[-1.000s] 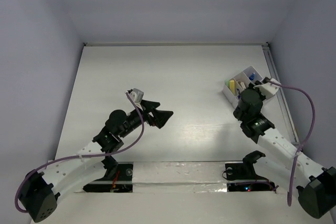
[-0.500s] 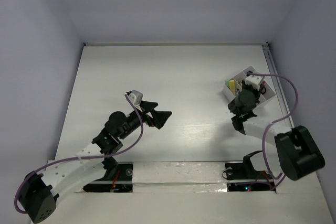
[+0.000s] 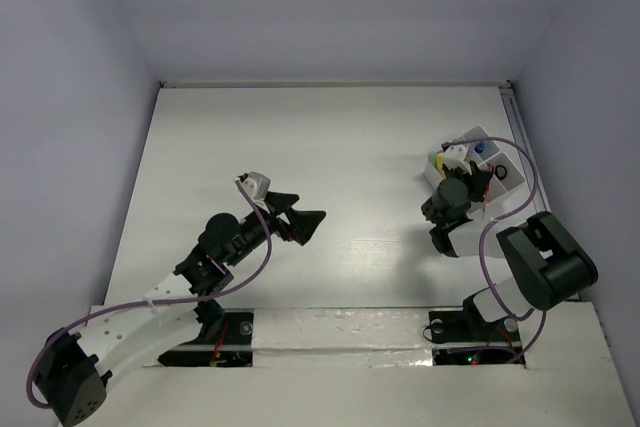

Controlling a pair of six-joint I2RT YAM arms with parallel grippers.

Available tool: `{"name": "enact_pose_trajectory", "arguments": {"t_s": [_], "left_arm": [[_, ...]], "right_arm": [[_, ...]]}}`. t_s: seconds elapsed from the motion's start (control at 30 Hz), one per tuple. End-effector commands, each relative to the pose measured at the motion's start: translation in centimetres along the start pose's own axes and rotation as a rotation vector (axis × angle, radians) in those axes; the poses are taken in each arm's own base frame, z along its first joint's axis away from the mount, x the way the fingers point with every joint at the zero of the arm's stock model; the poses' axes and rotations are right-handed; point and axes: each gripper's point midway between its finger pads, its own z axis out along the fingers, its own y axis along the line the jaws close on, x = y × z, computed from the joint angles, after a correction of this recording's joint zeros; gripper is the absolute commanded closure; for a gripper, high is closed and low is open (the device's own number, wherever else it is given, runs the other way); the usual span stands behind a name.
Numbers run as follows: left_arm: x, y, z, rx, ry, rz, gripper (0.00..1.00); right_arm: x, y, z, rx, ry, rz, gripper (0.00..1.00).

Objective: Sort the stationery into containers
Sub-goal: Place the pen in the storage box.

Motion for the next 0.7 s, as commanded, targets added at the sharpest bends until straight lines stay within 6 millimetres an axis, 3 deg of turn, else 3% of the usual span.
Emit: {"name": "enact_pose_trajectory", "arguments": {"t_s": [0.0,0.1,0.2,0.43,0.67], "left_arm": [[-0.9,-0.5,0.1,0.019,-0.037,0.015,0.01],[-0.8,-0.5,0.2,0.022,-0.032,0.015,0.01],[-0.9,-0.5,0.1,0.02,-0.038,0.015,0.01],[-0.9,-0.4,0.0,0.017,-0.04,0.017,0.01],[-0.9,-0.4,0.0,0.017,-0.038,0.021,0.01]], "right_arm": [[-6.0,-3.6,-0.3,0.102,-0.125,0.476,1.0],[-8.0,-4.5,-0.2,0.094,-0.167,0.521,1.0],[-8.7,-3.3,-0.1,0.037,-0.19,0.535,1.0],[-8.3,-0.4,0.0,-0.027,-0.222,0.565,1.0],[-7.8,0.7,0.4,-0.031,-0.234,0.567,1.0]]}}
